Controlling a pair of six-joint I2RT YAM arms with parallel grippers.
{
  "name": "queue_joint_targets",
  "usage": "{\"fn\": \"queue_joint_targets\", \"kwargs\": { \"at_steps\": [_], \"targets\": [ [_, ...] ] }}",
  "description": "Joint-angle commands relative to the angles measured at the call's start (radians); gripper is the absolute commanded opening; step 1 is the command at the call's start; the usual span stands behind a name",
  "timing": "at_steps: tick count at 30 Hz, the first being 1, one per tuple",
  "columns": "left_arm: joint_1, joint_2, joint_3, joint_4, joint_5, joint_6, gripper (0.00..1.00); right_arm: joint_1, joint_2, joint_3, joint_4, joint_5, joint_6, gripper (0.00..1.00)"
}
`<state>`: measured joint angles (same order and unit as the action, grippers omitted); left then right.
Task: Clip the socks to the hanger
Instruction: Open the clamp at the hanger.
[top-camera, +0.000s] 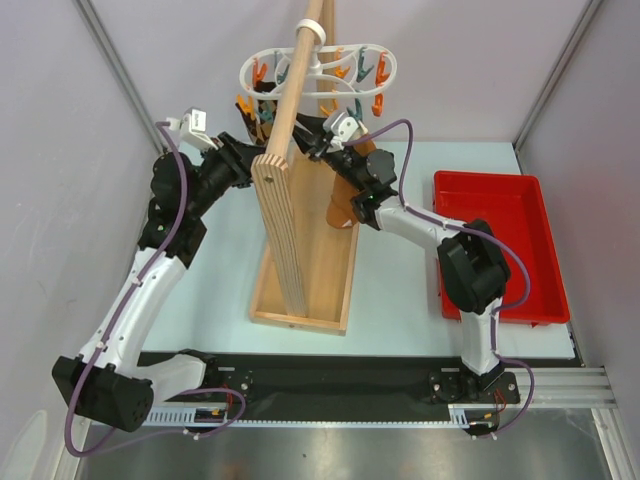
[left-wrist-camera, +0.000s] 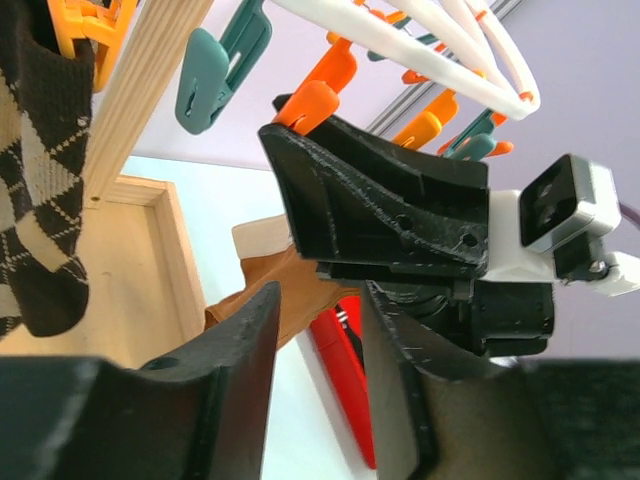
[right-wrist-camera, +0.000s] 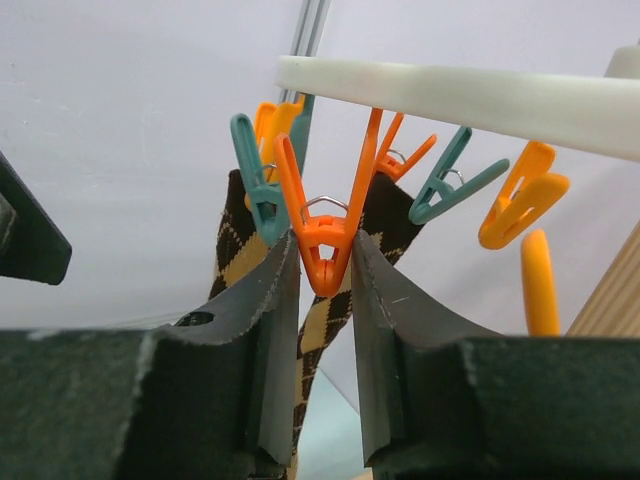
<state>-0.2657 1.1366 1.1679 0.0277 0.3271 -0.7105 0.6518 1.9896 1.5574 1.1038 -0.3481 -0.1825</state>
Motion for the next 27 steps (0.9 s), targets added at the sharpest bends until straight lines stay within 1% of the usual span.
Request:
{"fn": "queue_joint_targets", "kwargs": {
  "at_steps": [1, 3, 5, 6, 8, 11, 16, 18, 20, 24, 25, 27],
  "targets": [
    [0.008, -0.025, -0.002, 0.046, 0.003, -0.079, 0.45, 0.012, -0.034, 0.017, 0.01, 0.011, 0.006, 0.17],
    [0.006, -0.018, -0.02, 0.072, 0.003, -0.143, 0.46, 0.02, -0.067, -0.016, -0.004, 0.032, -0.001, 0.1],
    [0.006, 0.0, -0.034, 0.116, 0.004, -0.19, 0.48, 0.031, -0.103, -0.042, -0.053, 0.05, -0.026, 0.07],
    [0.006, 0.009, -0.037, 0.129, 0.003, -0.237, 0.48, 0.035, -0.139, -0.066, -0.07, 0.063, -0.049, 0.06],
    [0.006, 0.044, -0.031, 0.149, 0.015, -0.276, 0.48, 0.043, -0.176, -0.076, -0.166, 0.087, -0.077, 0.0],
    [-0.007, 0.083, -0.007, 0.155, 0.027, -0.326, 0.47, 0.06, -0.239, -0.102, -0.252, 0.127, -0.139, 0.0],
    [-0.05, 0.084, 0.01, 0.187, -0.043, -0.382, 0.48, 0.066, -0.299, -0.106, -0.384, 0.175, -0.23, 0.0],
    [-0.061, 0.083, 0.03, 0.173, -0.074, -0.386, 0.48, 0.068, -0.313, -0.115, -0.407, 0.19, -0.281, 0.0],
    [-0.069, 0.083, 0.026, 0.204, -0.086, -0.403, 0.49, 0.069, -0.328, -0.128, -0.433, 0.214, -0.336, 0.0],
    [-0.076, 0.106, 0.01, 0.306, -0.033, -0.448, 0.49, 0.068, -0.35, -0.141, -0.47, 0.216, -0.397, 0.0],
    [-0.076, 0.11, 0.001, 0.386, -0.013, -0.449, 0.49, 0.068, -0.356, -0.143, -0.485, 0.216, -0.397, 0.0],
    [-0.076, 0.114, -0.016, 0.416, 0.02, -0.431, 0.49, 0.068, -0.371, -0.143, -0.515, 0.205, -0.393, 0.0]
  ]
}}
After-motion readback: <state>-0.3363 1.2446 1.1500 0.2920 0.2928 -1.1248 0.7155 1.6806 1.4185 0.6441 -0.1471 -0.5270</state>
